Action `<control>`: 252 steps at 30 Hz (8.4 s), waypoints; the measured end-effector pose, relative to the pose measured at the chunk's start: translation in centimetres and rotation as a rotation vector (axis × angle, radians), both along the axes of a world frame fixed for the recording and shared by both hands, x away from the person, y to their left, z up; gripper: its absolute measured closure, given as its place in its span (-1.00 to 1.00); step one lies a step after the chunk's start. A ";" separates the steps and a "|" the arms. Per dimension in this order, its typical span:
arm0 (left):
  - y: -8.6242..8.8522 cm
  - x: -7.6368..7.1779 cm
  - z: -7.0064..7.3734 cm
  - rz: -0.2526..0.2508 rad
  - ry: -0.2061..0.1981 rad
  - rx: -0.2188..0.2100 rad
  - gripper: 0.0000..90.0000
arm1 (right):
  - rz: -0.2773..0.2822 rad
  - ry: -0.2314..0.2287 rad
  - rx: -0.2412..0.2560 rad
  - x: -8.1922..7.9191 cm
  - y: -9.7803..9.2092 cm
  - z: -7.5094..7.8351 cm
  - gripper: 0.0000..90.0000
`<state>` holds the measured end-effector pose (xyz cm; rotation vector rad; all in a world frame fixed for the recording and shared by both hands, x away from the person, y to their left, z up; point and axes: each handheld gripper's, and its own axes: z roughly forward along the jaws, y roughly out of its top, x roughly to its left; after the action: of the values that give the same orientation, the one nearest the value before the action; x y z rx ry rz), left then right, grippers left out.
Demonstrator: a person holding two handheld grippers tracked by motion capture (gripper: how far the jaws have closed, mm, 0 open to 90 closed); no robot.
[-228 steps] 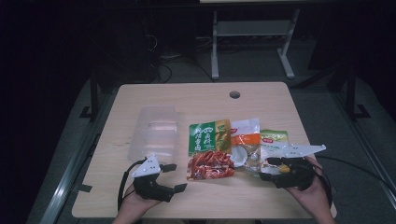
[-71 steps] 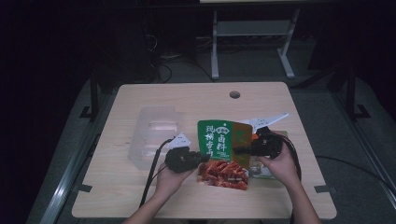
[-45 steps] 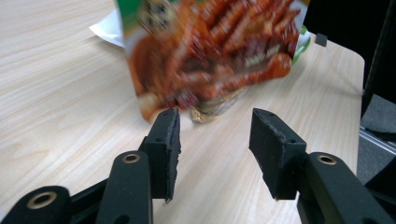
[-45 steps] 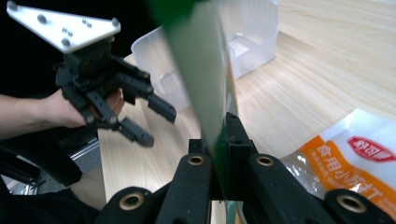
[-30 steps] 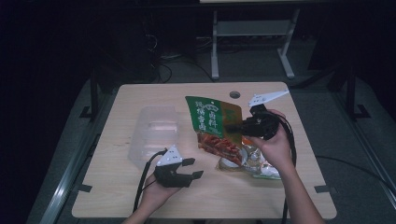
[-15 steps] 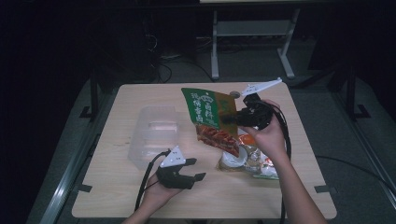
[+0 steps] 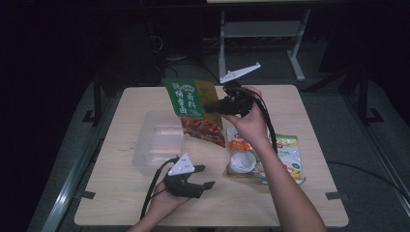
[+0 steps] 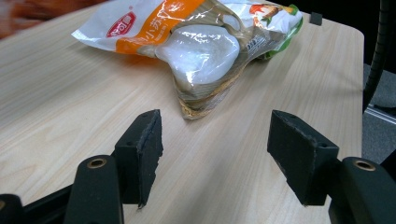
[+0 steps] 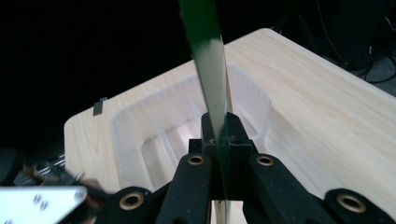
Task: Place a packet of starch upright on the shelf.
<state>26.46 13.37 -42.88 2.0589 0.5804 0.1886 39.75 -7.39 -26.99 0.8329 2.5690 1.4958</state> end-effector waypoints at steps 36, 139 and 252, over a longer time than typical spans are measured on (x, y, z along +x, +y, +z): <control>0.6 0.3 -0.3 0.015 0.026 -0.039 -0.27 | 0.024 -0.006 0.085 7.6 10.2 -3.5 1.00; -0.2 0.1 -0.8 -0.018 0.033 -0.014 -0.32 | -0.119 0.201 -0.037 1.7 -6.8 -8.1 0.02; -6.6 6.6 -1.3 0.048 0.248 -0.081 -0.15 | -0.124 0.108 0.078 -7.2 -15.4 -10.9 1.00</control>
<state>33.06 6.82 -44.21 2.0042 0.7769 -0.0625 32.54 -22.79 -37.93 1.0891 2.4926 1.5646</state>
